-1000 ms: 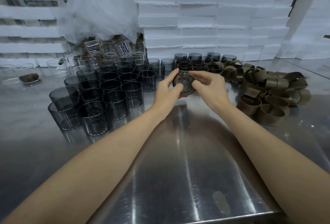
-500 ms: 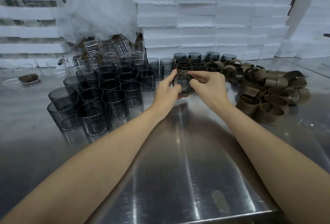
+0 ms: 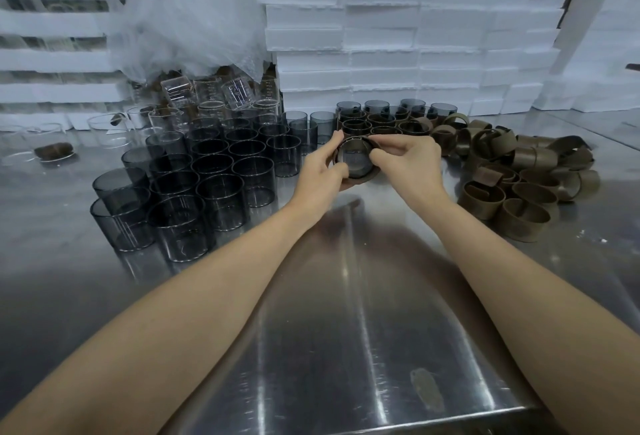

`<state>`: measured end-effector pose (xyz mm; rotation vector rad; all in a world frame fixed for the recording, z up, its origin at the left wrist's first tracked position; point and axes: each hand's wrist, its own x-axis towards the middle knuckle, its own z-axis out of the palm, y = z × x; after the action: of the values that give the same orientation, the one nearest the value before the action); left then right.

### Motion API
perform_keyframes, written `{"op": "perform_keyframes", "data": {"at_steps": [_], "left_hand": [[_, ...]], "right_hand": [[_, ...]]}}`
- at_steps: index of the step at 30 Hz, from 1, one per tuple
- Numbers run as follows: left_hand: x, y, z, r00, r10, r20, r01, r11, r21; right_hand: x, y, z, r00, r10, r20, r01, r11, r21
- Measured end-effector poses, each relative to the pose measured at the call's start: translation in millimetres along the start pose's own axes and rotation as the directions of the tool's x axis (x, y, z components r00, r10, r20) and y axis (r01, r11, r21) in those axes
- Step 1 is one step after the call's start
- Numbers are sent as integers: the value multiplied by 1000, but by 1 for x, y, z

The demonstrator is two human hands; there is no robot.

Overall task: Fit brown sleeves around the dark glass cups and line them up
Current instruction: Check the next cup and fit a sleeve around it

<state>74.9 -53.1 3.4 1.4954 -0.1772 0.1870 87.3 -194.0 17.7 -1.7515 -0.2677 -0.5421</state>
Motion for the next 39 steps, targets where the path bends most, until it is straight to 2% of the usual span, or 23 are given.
{"op": "perform_keyframes", "data": {"at_steps": [4, 7, 10, 12, 16, 20, 26, 30, 39], "left_hand": [[-4, 1, 0, 999, 38, 23, -37, 998, -47], [-6, 4, -1, 999, 36, -3, -36, 992, -120], [-5, 5, -3, 999, 41, -34, -45, 993, -112], [-3, 3, -4, 998, 40, -40, -44, 994, -100], [-2, 2, -5, 997, -53, 64, 62, 988, -140], [-2, 7, -8, 975, -136, 176, 166, 972, -167], [0, 10, -9, 975, -200, 100, 217, 955, -203], [0, 11, -7, 964, -239, 113, 259, 938, -228], [0, 12, -4, 933, -325, 152, 359, 842, -403]], "right_hand": [[3, 2, -8, 997, 46, 62, -53, 991, 124], [7, 4, -8, 974, 109, 200, -158, 955, 250], [4, 10, -5, 868, 223, 443, -394, 854, 340], [3, 11, -5, 836, 213, 506, -442, 808, 389], [1, 12, -7, 847, 171, 503, -436, 765, 475], [-2, 12, -6, 813, 209, 544, -504, 721, 476], [-1, 8, -4, 803, 223, 552, -544, 653, 527], [-2, 5, -5, 795, 238, 558, -569, 610, 550], [-2, -2, -2, 766, 357, 535, -639, 508, 577]]}}
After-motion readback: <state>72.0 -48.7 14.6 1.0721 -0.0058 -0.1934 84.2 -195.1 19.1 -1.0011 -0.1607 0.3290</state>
